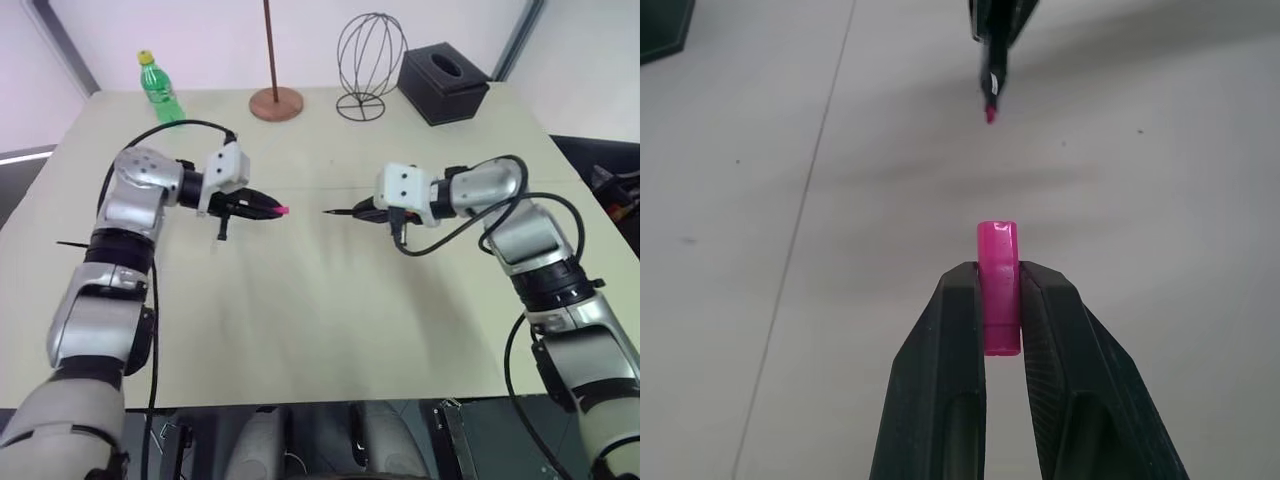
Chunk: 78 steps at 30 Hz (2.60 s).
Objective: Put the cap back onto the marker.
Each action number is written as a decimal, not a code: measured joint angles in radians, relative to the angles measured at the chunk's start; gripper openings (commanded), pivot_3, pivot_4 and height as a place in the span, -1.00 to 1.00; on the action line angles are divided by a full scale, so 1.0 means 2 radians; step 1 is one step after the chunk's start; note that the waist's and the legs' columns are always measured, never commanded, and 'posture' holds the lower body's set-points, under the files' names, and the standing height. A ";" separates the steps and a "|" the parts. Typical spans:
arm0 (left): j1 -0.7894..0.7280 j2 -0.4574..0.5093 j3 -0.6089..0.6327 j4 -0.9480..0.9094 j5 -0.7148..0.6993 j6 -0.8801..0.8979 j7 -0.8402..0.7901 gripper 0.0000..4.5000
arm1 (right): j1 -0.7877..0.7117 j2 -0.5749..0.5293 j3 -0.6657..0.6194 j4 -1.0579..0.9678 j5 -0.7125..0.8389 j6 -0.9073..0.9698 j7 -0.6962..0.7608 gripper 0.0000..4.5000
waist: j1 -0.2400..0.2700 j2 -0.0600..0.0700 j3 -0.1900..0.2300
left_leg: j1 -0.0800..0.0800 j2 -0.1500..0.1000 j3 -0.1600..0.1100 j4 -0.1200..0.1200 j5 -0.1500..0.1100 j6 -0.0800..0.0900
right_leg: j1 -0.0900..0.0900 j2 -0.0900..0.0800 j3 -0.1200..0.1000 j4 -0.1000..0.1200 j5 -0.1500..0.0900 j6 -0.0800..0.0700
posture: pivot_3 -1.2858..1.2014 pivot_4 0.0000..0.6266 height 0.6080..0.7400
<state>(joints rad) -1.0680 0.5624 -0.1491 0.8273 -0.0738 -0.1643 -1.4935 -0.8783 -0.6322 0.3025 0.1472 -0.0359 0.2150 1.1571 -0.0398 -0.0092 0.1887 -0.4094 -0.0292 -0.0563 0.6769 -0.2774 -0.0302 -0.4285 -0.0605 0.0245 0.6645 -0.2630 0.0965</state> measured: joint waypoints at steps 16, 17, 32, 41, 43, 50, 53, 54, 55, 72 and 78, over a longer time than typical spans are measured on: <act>-0.011 -0.043 -0.016 0.049 0.023 -0.056 0.014 -0.76 | -0.003 0.030 0.005 -0.006 -0.004 0.011 -0.002 -1.00 | 0.000 0.000 0.000 | 0.000 0.000 0.000 0.000 0.000 0.000 | 0.000 0.000 0.000 0.000 0.000 0.000 | 0.03 -0.52 1.00; -0.013 -0.044 -0.016 0.050 0.023 -0.056 0.016 -0.76 | -0.003 0.031 0.005 -0.007 -0.005 0.011 -0.002 -1.00 | 0.000 0.000 0.000 | 0.000 0.000 0.000 0.000 0.000 0.000 | 0.000 0.000 0.000 0.000 0.000 0.000 | 0.03 -0.52 1.00; -0.020 -0.024 -0.016 0.047 0.022 -0.053 -0.003 -0.76 | -0.003 0.032 0.005 -0.007 -0.010 0.011 -0.006 -1.00 | -0.001 0.000 0.000 | 0.000 0.000 0.000 0.000 0.000 0.000 | 0.000 0.000 0.000 0.000 0.000 0.000 | 0.03 -0.52 1.00; -0.020 -0.025 -0.012 0.037 0.020 -0.040 -0.003 -0.76 | -0.003 0.035 0.005 -0.003 -0.010 0.008 -0.007 -1.00 | -0.001 0.000 0.000 | 0.000 0.000 0.000 0.001 0.000 0.000 | 0.000 0.000 0.000 0.000 0.000 0.000 | 0.03 -0.52 1.00; -0.020 -0.025 -0.012 0.036 0.020 -0.040 -0.003 -0.76 | -0.003 0.036 0.005 -0.002 -0.010 0.008 -0.007 -1.00 | -0.001 0.000 0.000 | 0.000 0.000 0.000 0.001 0.000 0.000 | 0.000 0.000 0.000 0.000 0.000 0.000 | 0.03 -0.52 1.00; -0.020 -0.028 -0.012 0.033 0.020 -0.032 -0.003 -0.76 | -0.003 0.037 0.005 -0.002 -0.010 0.008 -0.008 -1.00 | -0.001 0.000 0.000 | 0.000 0.000 0.000 0.001 0.000 0.000 | 0.000 0.000 0.000 0.000 0.000 0.000 | 0.03 -0.52 1.00; -0.020 -0.028 -0.012 0.031 0.020 -0.030 -0.003 -0.76 | -0.003 0.037 0.005 -0.002 -0.010 0.008 -0.010 -1.00 | -0.001 0.000 0.000 | 0.000 0.000 0.000 0.001 0.000 0.000 | 0.000 0.000 0.000 0.000 0.000 0.000 | 0.03 -0.52 1.00; -0.019 -0.028 -0.012 0.031 0.020 -0.030 -0.003 -0.76 | -0.003 0.037 0.005 -0.002 -0.010 0.008 -0.011 -1.00 | -0.001 0.000 0.000 | 0.000 0.000 0.000 0.001 0.000 0.000 | 0.000 0.000 0.000 0.000 0.000 0.000 | 0.03 -0.52 1.00; -0.019 -0.029 -0.012 0.030 0.020 -0.030 -0.003 -0.76 | -0.003 0.037 0.005 -0.001 -0.010 0.008 -0.011 -1.00 | -0.001 0.000 0.000 | 0.000 0.000 0.000 0.001 0.000 0.000 | 0.000 0.000 0.000 0.000 0.000 0.000 | 0.03 -0.52 1.00; -0.014 -0.039 -0.020 0.013 0.032 -0.056 0.013 -0.76 | -0.004 0.052 0.006 0.017 -0.015 0.002 -0.016 -1.00 | -0.001 0.000 0.000 | 0.000 0.000 0.000 0.001 0.000 0.000 | 0.000 0.000 0.000 0.000 0.000 0.000 | 0.03 -0.52 1.00; -0.014 -0.039 -0.037 0.017 0.061 -0.101 0.033 -0.76 | -0.010 0.055 0.018 0.034 -0.020 0.005 -0.014 -1.00 | -0.001 0.000 0.000 | 0.000 0.000 0.000 0.001 0.000 0.000 | 0.000 0.000 0.000 0.000 0.000 0.000 | 0.03 -0.52 1.00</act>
<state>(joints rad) -1.0957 0.4845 -0.2227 0.8609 0.0479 -0.3654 -1.4272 -0.8980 -0.5220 0.3381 0.2149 -0.0760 0.2240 1.1296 -0.0417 -0.0092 0.1887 -0.4095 -0.0295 -0.0569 0.6783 -0.2775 -0.0300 -0.4282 -0.0605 0.0245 0.6654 -0.2630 0.0966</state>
